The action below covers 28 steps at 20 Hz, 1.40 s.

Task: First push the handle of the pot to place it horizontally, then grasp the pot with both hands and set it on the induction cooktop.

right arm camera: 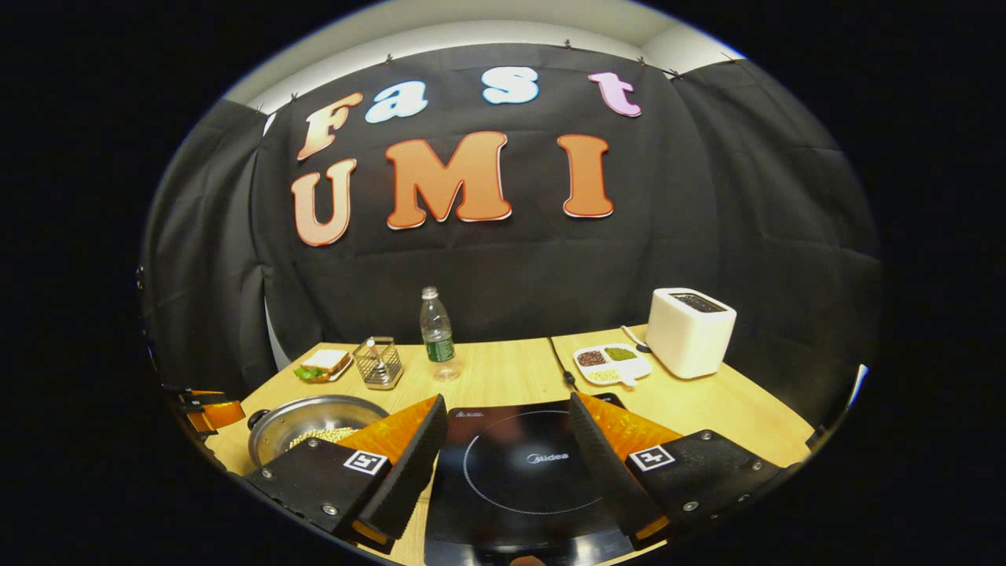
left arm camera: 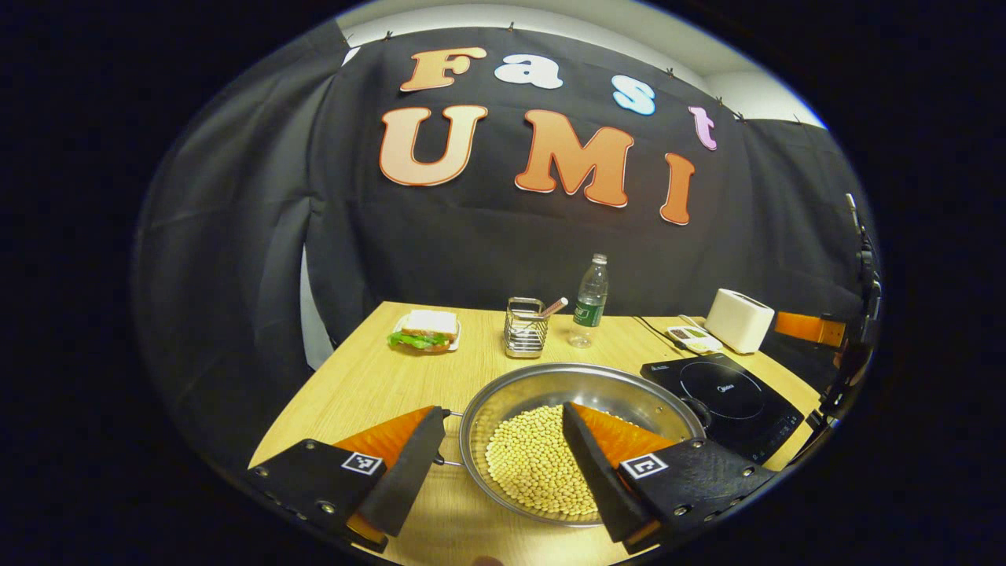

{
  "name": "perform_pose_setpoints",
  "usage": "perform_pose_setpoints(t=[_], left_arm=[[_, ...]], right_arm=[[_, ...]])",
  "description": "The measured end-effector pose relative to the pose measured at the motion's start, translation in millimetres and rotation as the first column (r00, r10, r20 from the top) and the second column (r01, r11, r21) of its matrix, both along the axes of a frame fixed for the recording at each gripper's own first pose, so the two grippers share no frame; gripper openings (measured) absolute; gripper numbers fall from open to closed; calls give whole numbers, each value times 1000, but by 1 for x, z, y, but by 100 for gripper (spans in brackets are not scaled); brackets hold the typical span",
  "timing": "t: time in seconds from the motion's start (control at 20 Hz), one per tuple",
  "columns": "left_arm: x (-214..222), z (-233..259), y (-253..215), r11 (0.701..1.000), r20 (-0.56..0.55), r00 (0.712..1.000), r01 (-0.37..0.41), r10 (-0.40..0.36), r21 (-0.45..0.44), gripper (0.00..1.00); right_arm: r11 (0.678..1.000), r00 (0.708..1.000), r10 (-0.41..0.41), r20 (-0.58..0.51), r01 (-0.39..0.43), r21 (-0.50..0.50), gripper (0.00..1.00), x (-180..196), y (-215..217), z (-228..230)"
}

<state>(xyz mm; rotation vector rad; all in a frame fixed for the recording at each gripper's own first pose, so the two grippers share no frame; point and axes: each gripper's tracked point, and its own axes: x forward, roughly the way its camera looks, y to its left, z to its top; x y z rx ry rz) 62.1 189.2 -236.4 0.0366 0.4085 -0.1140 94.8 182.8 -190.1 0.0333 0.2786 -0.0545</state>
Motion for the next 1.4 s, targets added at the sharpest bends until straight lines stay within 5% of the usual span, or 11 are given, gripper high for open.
perform_pose_setpoints(t=[0.5,0.85,1.05,1.3,1.4], left_arm=[[19,-53,50,1000,-102,994,-21,23,21,94],[39,-76,46,999,-146,989,-11,5,-37,94],[40,-80,42,999,-164,986,5,-13,-46,95],[46,-88,49,999,-201,979,-37,31,-24,58],[43,-87,50,998,-212,976,-57,54,-5,54]], right_arm=[[998,969,57,-241,-50,36,96,13,79,-107],[995,955,72,-288,-51,81,96,12,91,-127],[993,946,86,-312,-58,98,86,10,100,-133],[994,937,78,-340,-45,104,58,9,99,-136],[992,938,90,-333,-55,112,56,10,99,-134]])
